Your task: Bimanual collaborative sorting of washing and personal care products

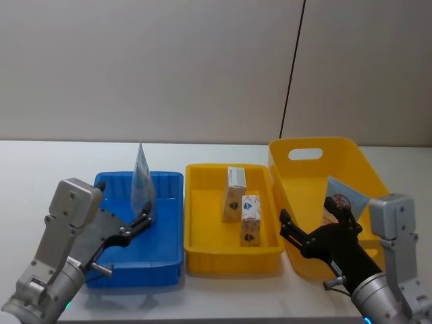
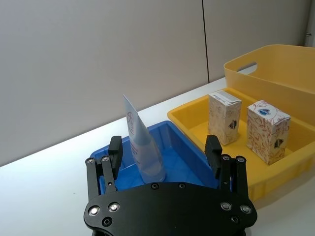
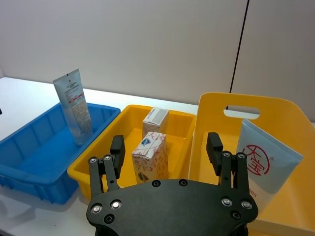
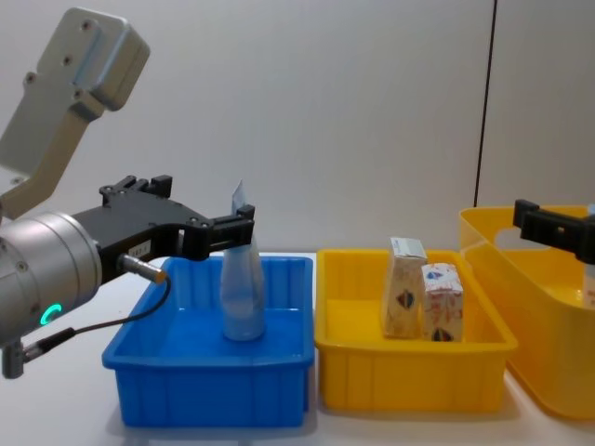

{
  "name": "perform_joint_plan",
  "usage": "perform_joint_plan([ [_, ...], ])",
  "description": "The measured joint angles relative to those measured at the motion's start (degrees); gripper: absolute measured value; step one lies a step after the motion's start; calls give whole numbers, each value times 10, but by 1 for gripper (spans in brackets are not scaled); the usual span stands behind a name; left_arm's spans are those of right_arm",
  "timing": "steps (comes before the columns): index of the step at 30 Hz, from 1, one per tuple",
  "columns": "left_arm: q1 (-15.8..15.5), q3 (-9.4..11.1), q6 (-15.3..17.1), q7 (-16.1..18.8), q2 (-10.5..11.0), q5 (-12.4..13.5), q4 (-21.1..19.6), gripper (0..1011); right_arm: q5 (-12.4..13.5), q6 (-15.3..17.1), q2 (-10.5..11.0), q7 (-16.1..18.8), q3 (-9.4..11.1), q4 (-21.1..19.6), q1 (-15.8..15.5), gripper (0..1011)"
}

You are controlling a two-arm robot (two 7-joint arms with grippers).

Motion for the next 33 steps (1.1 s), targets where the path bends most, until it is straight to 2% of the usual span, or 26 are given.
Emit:
perform_joint_plan([
  [33,0,0,0,0,0,0,0,1001,0,0,0,0,1,0,0,1004],
])
